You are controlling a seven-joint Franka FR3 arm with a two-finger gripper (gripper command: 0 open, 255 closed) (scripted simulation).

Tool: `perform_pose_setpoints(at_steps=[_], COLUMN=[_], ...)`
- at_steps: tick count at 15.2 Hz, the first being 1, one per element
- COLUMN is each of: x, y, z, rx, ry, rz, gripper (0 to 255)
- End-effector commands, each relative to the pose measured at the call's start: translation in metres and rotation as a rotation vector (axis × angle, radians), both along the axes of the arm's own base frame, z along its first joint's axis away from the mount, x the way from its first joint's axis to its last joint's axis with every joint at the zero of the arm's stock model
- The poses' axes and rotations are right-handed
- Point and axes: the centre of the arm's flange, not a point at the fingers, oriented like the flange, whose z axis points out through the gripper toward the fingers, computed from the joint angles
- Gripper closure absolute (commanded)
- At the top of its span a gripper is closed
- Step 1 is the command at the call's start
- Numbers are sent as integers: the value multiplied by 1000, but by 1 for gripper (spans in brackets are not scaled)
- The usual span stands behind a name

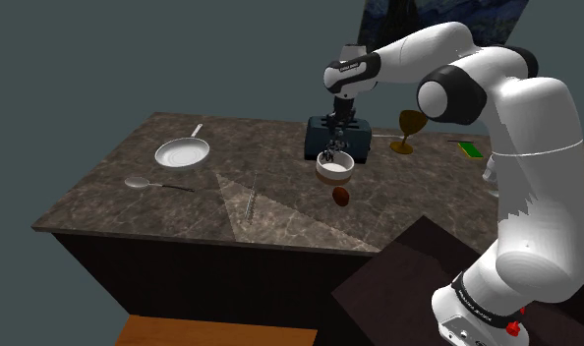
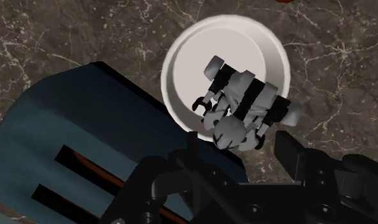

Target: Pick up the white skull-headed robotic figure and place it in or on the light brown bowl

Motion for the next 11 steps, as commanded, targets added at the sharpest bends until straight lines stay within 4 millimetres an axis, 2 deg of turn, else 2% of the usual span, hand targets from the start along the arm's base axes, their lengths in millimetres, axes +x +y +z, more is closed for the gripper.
perform_pose_setpoints(at_steps=[1,5,9,11], x=[0,0,0,0], y=[0,0,1,1], z=[0,0,50,50], rx=[0,0,0,0], ry=[0,0,0,0], rz=[0,0,0,0], gripper=[0,0,0,0])
